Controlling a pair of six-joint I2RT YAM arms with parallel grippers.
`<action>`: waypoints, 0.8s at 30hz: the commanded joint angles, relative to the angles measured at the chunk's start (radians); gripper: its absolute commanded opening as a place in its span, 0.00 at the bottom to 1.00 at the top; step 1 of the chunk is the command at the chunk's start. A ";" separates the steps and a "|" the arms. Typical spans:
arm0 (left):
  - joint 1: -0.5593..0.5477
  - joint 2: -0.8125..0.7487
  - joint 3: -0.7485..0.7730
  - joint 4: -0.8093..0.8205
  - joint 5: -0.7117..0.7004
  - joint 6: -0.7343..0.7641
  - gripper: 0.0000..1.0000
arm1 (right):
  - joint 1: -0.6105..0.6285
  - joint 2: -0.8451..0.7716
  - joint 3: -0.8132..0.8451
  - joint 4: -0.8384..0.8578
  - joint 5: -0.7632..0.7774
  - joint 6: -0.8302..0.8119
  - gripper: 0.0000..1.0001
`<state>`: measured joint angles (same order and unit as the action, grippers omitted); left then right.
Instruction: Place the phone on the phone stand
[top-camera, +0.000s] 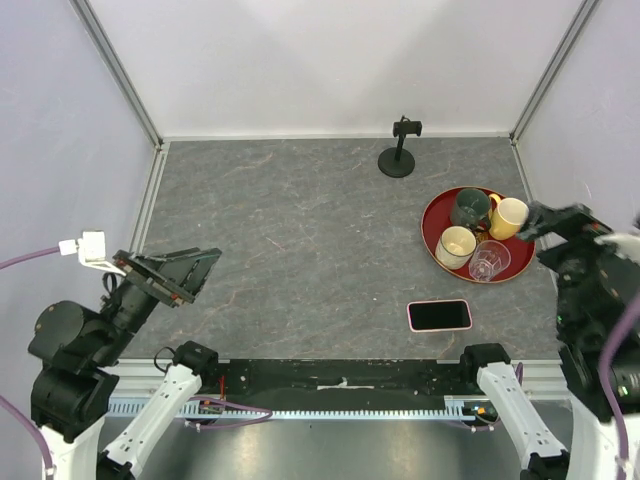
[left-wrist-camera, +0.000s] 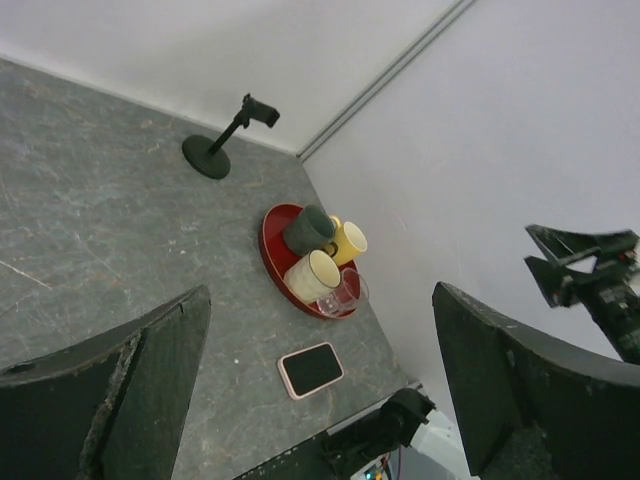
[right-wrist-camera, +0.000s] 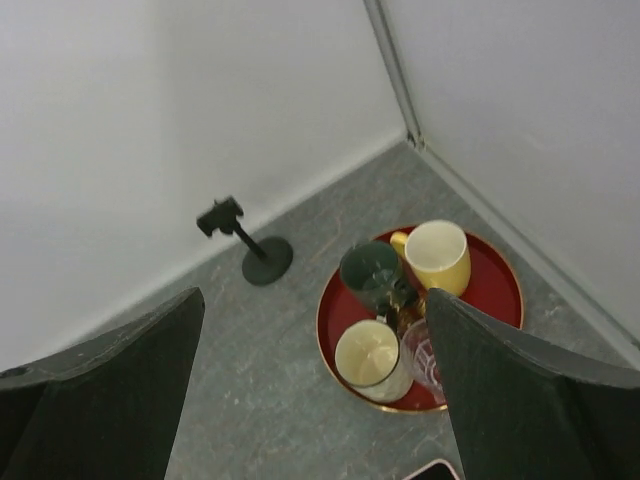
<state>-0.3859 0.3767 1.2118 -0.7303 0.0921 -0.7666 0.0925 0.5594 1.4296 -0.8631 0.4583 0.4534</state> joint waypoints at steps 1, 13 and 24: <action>-0.001 0.042 -0.050 -0.007 0.084 -0.028 0.98 | 0.000 0.115 -0.130 -0.002 -0.174 0.065 0.98; -0.001 0.139 -0.225 0.046 0.236 -0.030 0.96 | 0.000 0.327 -0.485 0.341 -0.767 -0.033 0.98; -0.001 0.212 -0.323 0.091 0.403 0.033 0.91 | 0.000 0.615 -0.463 0.772 -0.676 -0.065 0.98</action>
<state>-0.3866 0.5770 0.9264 -0.7048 0.3721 -0.7647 0.0940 1.0748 0.8978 -0.4133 -0.2386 0.4549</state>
